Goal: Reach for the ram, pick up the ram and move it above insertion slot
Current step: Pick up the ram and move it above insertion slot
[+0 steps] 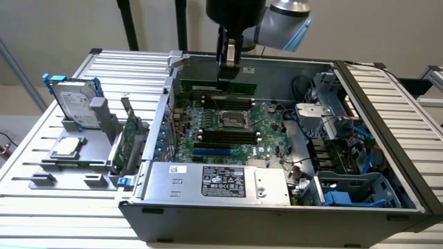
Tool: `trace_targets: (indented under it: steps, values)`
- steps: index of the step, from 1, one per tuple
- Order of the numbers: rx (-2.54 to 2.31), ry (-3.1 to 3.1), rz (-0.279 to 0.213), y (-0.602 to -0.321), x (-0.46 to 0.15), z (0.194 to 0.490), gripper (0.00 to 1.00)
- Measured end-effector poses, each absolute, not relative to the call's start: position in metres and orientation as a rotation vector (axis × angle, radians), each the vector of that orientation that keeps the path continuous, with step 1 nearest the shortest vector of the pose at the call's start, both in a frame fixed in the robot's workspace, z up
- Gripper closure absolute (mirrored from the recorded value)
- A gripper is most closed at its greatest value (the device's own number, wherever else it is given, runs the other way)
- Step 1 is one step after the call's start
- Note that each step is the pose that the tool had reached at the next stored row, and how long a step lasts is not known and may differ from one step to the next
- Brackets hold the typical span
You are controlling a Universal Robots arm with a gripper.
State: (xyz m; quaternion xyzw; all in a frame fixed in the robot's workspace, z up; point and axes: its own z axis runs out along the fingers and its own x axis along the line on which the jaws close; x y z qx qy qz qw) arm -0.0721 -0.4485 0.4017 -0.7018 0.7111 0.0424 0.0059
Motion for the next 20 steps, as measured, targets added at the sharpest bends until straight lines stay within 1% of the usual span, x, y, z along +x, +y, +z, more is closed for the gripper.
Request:
trace_targets:
  steps: [12, 20]
  values:
    - [-2.197, 2.228, 0.131, -0.442, -0.048, 0.396, 0.87]
    - [-2.196, 2.228, 0.130, -0.442, -0.047, 0.396, 0.87]
